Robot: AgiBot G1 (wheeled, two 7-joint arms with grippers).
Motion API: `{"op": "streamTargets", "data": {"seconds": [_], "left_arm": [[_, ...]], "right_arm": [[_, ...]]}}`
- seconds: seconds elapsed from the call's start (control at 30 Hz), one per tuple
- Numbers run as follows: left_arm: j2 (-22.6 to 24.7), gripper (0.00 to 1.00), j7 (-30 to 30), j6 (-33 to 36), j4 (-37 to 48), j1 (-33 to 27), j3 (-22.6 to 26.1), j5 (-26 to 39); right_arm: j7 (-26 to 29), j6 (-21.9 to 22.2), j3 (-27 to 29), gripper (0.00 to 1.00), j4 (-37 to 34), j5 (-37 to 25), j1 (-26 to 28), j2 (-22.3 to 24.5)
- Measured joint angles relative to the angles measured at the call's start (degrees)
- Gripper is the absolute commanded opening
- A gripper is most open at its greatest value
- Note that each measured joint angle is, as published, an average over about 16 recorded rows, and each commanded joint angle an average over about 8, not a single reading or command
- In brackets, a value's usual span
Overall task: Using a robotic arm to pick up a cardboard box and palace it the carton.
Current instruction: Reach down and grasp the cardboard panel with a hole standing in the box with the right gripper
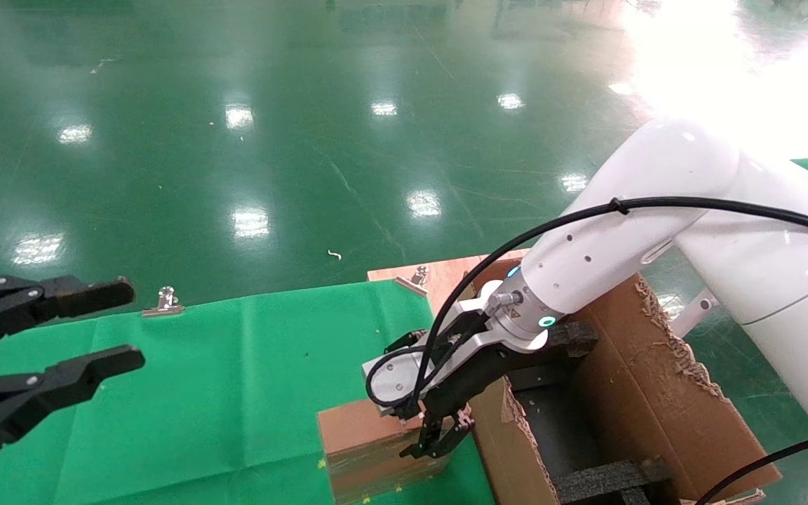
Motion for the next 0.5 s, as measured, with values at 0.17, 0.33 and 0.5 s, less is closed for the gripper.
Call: {"op": "streamTargets", "data": {"seconds": [0.17, 0.33, 0.5], "left_arm": [[0.0, 1.0, 0.0, 0.0, 0.0, 0.0, 0.0, 0.0], [0.0, 1.0, 0.0, 0.0, 0.0, 0.0, 0.0, 0.0], [0.0, 1.0, 0.0, 0.0, 0.0, 0.0, 0.0, 0.0]], "right_arm": [[0.0, 0.0, 0.1, 0.0, -0.1, 0.1, -0.1, 0.0], [0.1, 0.0, 0.2, 0.0, -0.1, 0.2, -0.1, 0.0], [0.1, 0.0, 0.2, 0.0, -0.1, 0.3, -0.1, 0.1]]}}
